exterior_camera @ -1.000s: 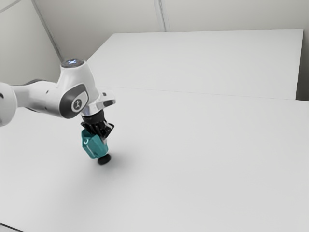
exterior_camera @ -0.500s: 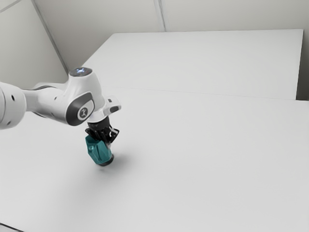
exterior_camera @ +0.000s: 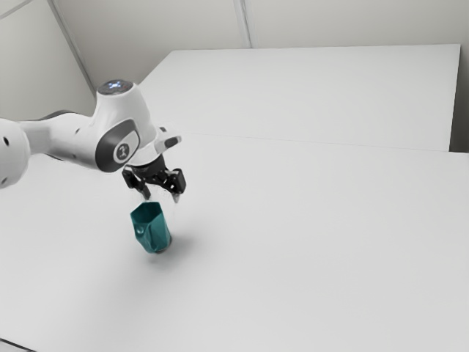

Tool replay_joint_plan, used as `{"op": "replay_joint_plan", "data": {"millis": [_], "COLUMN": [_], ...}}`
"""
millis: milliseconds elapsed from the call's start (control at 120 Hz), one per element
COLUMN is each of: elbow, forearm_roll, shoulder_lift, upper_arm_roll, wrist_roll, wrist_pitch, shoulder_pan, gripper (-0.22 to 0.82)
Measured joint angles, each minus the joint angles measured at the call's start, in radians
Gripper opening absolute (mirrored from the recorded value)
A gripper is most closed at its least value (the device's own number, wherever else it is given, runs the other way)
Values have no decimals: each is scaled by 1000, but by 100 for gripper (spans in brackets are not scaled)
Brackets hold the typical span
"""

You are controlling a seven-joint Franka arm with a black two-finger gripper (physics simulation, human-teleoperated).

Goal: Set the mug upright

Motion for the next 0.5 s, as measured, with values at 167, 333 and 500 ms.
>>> {"op": "replay_joint_plan", "data": {"millis": [167, 333, 500], "elbow": [168, 324, 450], "forearm_roll": [-20, -56, -64], "shoulder_lift": [-7, -11, -13], "upper_arm_roll": [-7, -13, -13], "wrist_roll": [-5, 8, 28], "wrist_pitch": [-171, -354, -495], "shoulder_pan": [-28, -23, -21], "gripper": [55, 58, 59]}}
